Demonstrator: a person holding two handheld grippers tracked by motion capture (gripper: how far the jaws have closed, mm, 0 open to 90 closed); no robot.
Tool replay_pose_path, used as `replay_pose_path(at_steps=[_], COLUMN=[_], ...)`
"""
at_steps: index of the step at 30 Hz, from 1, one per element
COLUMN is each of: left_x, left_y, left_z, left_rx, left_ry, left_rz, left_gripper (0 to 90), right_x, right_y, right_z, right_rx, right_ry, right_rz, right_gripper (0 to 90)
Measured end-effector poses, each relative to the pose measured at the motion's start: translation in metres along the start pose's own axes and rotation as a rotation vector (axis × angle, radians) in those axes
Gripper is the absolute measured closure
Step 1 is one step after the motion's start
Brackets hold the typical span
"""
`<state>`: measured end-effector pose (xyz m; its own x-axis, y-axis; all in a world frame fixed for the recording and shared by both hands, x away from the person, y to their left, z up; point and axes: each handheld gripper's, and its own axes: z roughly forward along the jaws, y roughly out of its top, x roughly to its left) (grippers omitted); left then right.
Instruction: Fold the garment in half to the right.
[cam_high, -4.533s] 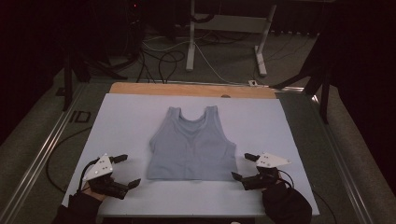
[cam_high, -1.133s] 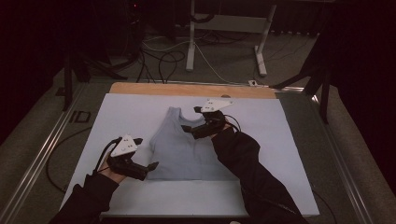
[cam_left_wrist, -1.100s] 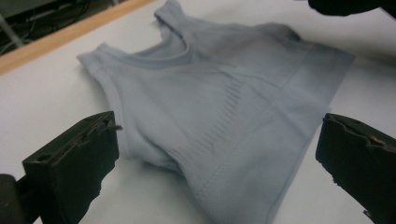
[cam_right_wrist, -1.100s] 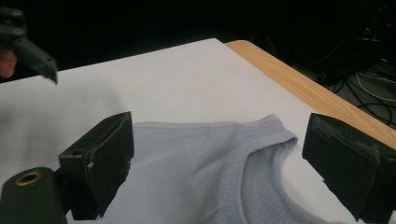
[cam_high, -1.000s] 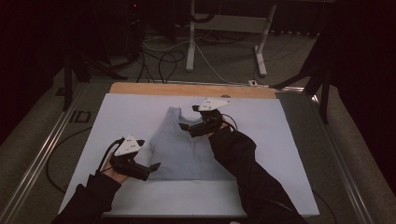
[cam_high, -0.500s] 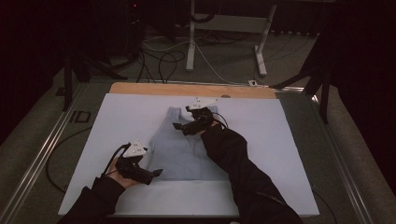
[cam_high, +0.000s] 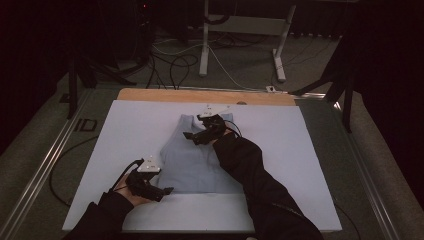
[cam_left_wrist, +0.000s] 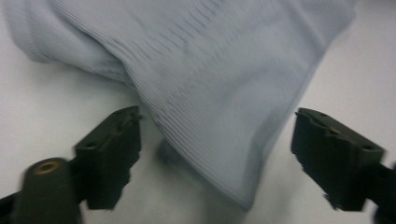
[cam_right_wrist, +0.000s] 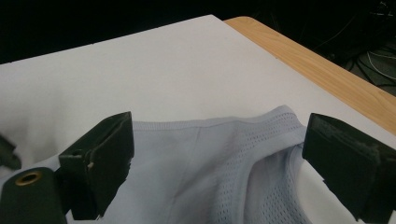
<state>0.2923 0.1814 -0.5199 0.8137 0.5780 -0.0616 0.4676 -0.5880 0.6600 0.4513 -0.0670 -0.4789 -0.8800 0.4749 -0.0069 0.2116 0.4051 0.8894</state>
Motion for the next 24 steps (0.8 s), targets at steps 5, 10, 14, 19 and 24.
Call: replay_pose_path(at_steps=[5,10,14,19,24], left_x=[0.001,-0.001,-0.005,-0.01,-0.012], left_y=[-0.004,-0.004,-0.002,0.001,0.005], left_z=[0.002,0.003,0.004,0.006,0.008], left_rx=[0.026,0.038,0.048,0.058,0.066], left_ry=[-0.014,-0.024,-0.028,-0.036,-0.053], left_rz=[0.001,0.016,0.046,0.067,0.052], left_gripper=[35.4,46.9,55.0,70.1,86.4], right_x=[0.002,0.002,0.0,0.0,-0.001], right_y=[0.0,0.0,0.001,0.003,0.006], right_z=[0.006,0.011,0.016,0.021,0.026], right_rx=[0.009,0.017,0.017,0.014,0.015], right_ry=[0.001,0.006,0.012,0.009,0.015], right_rz=[0.004,0.006,0.011,0.023,0.025], right_gripper=[9.1,9.1,9.1,9.1,9.1])
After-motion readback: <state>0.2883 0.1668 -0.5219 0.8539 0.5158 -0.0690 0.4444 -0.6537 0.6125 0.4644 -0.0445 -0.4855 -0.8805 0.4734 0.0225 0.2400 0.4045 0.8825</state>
